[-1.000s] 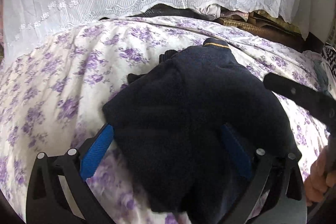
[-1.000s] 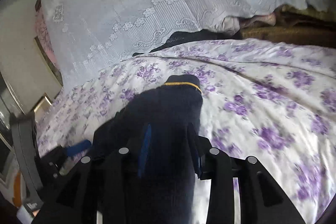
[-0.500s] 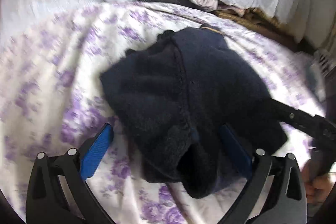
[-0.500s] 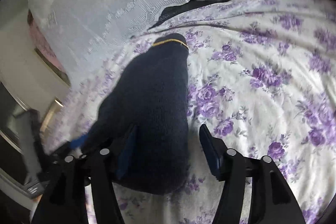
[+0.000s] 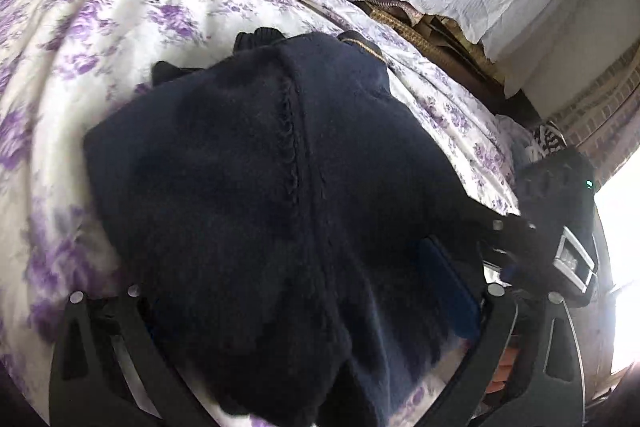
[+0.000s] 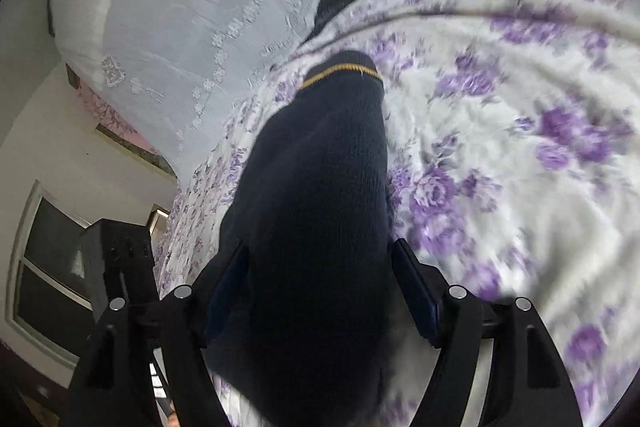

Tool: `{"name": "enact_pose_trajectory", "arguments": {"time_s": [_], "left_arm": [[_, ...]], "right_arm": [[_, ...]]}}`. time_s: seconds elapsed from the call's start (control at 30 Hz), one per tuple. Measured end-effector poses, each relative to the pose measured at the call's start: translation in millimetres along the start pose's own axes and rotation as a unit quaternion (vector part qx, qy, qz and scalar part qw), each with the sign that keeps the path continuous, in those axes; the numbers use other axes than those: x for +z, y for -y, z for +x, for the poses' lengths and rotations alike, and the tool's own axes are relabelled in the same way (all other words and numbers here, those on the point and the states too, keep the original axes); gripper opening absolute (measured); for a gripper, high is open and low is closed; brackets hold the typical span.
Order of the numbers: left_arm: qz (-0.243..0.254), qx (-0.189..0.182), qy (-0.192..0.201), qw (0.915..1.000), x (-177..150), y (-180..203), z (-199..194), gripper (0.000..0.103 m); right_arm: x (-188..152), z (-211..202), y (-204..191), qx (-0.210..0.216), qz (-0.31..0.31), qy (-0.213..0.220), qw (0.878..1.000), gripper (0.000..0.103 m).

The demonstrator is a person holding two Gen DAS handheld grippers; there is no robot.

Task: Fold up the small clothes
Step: 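Carry the navy bundle with both tools toward the orange folded cloth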

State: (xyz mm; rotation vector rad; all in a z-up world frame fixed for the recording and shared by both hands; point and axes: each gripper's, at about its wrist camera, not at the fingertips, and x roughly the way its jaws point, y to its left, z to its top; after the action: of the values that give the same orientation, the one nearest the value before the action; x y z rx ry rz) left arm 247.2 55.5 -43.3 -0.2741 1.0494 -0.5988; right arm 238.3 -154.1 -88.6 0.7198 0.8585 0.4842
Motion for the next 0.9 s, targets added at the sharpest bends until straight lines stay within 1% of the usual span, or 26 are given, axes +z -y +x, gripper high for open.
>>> {"name": "enact_pose_trajectory", "arguments": {"time_s": [0.07,0.1,0.13,0.17,0.23,0.3,0.37,0.43,0.53,0.63,0.7,0.73,0.77,0.8,0.9], "left_arm": [[0.004,-0.004,0.012,0.9999,2,2,0,0.098],[0.011,0.002,0.017,0.9998,2,5,-1,0.091],[0.020,0.010,0.023,0.9995,2,8,-3,0.079],[0.028,0.014,0.031,0.9990,0,11,-6,0.074],[0.041,0.024,0.051,0.9976,-2,17,-15,0.055],[0.050,0.041,0.070,0.9954,-6,23,-25,0.048],[0.066,0.058,0.088,0.9922,-12,30,-36,0.047],[0.086,0.080,0.113,0.9867,-20,42,-52,0.046],[0.093,0.098,0.136,0.9815,-31,50,-79,0.046],[0.104,0.131,0.153,0.9739,-47,56,-111,0.046],[0.106,0.155,0.161,0.9688,-59,58,-131,0.046],[0.105,0.173,0.165,0.9652,-68,56,-147,0.046],[0.105,0.182,0.168,0.9632,-73,55,-155,0.046],[0.101,0.198,0.172,0.9595,-83,51,-172,0.046],[0.088,0.229,0.182,0.9523,-107,41,-210,0.046]], "right_arm": [[4,8,-3,-0.003,-0.005,-0.001,1.000,0.070],[5,9,-4,-0.004,-0.008,0.001,1.000,0.064],[4,9,-5,-0.005,-0.014,0.007,1.000,0.060],[3,8,-6,-0.003,-0.018,0.009,1.000,0.058],[3,2,-9,0.002,-0.025,0.019,0.999,0.053],[1,-3,-17,0.005,-0.040,0.027,0.999,0.053],[-1,-8,-24,0.013,-0.050,0.033,0.998,0.052],[-5,-17,-35,0.029,-0.060,0.040,0.997,0.052],[-12,-28,-57,0.049,-0.079,0.046,0.995,0.052],[-24,-30,-84,0.068,-0.098,0.041,0.992,0.052],[-36,-26,-109,0.083,-0.113,0.031,0.990,0.052],[-42,-24,-117,0.089,-0.118,0.026,0.989,0.052],[-49,-20,-130,0.099,-0.125,0.018,0.987,0.052],[-56,-20,-138,0.105,-0.130,0.013,0.986,0.052],[-79,-6,-177,0.127,-0.152,-0.011,0.980,0.052]]}}
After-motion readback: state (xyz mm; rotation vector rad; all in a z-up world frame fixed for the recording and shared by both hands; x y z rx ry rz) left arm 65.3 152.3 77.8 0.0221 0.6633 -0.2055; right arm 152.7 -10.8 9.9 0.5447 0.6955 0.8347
